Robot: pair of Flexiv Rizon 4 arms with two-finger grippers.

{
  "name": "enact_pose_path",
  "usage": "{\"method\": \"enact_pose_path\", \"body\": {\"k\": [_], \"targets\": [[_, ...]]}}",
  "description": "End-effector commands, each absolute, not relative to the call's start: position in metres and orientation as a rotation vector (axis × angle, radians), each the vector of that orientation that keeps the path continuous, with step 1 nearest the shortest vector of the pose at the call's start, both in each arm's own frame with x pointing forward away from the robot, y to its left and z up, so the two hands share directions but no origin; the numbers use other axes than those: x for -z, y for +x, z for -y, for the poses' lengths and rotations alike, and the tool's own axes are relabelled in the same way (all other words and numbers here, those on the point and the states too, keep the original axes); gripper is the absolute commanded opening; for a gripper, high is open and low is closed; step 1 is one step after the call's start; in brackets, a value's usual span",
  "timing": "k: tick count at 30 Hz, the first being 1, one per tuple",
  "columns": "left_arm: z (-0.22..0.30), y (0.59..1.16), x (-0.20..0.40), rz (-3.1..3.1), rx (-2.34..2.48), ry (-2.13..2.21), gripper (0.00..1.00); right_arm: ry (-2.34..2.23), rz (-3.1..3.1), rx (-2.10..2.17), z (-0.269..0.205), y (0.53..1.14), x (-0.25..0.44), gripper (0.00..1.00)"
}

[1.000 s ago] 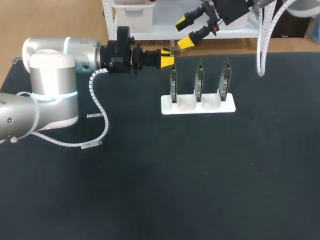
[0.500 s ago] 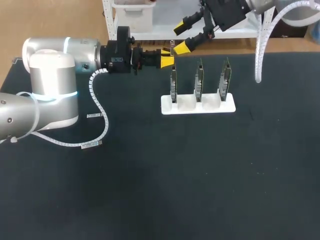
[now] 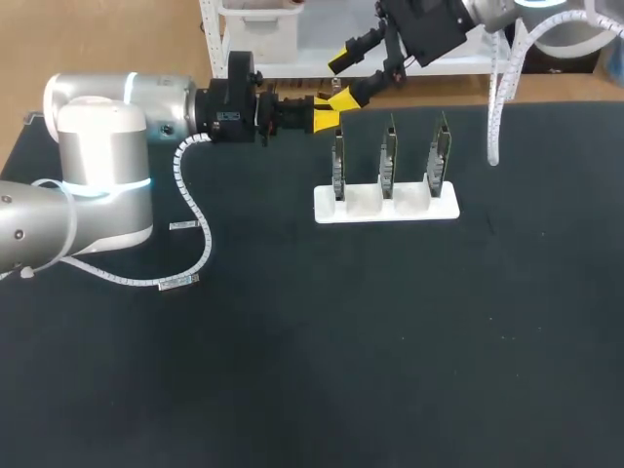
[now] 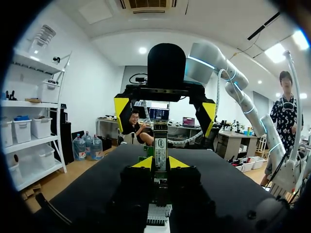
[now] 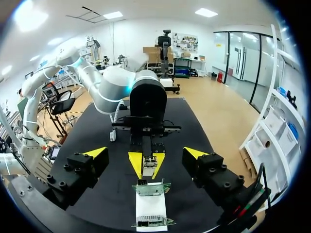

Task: Pick up the optical module with the left hand, and insert it into the network port with the right hand.

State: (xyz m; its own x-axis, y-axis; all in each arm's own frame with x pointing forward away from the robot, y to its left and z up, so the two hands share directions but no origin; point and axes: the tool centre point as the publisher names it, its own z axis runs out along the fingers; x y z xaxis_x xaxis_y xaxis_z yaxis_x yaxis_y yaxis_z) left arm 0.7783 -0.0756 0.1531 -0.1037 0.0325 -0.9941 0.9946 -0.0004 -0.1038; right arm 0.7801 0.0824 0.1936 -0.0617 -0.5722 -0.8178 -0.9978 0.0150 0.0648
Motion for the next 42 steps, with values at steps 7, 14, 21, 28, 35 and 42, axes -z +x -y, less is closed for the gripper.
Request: {"method": "enact_pose_path", "body": {"k": [7,14,21,28,35,42], "targets": [[0.0753,0.7769,-0.1527,-1.309,1.268,1.180,0.00,-1.645,-1.700,-0.925,-0.0892,0.7945,-0.1913,1.00],[0.0753,0.7769,-0.1527,-1.309,1.268,1.180,0.00,-1.659,-1.697,-0.909,-0.0889,0.7970,-0.1904,0.49],[0.0753,0.7769,-0.1527,-1.309,1.268,1.180,0.00,-1.666,-1.696,-0.918,-0.0876,0.7976,-0.1902,0.00],[0.0753,0.7769,-0.1527,-1.309,1.268,1.180,0.00,-1.671,-1.694,-0.928,-0.0865,0.7960,-0.1906,0.00],[0.0753,0.7769,-0.1527,-1.309,1.268,1.180,0.00,-1.674,-1.691,-0.935,-0.0853,0.7935,-0.1906,0.00],[0.0753,0.7769,-0.1527,-1.309,1.268,1.180,1.00,-1.672,-1.692,-0.938,-0.0817,0.7899,-0.1911,0.00]]}}
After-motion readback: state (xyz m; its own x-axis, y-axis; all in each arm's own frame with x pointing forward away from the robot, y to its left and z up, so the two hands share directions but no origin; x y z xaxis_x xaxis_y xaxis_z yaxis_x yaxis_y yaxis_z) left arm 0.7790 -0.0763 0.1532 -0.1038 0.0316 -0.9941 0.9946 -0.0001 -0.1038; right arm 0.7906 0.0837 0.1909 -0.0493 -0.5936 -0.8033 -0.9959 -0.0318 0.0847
